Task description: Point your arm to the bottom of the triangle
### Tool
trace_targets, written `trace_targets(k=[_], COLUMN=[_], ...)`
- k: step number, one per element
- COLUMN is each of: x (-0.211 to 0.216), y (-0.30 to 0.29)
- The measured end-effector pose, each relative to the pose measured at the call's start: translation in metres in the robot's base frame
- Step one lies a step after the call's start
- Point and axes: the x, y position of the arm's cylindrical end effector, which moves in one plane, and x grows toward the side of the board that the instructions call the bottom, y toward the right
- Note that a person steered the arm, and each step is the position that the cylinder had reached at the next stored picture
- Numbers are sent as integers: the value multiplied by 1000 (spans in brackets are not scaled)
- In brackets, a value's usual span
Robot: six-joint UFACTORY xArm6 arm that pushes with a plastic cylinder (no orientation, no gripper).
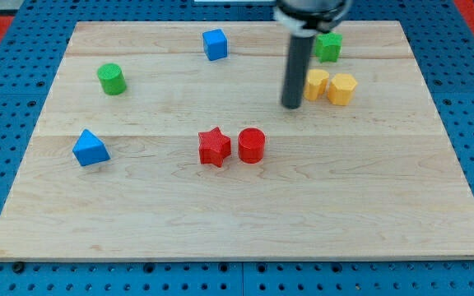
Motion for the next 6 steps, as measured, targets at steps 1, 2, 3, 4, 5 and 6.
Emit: trace_targets(k=[1,2,3,4,5,6], x=[12,13,42,93,139,130], y=[-79,-158,-156,-148,-204,-231])
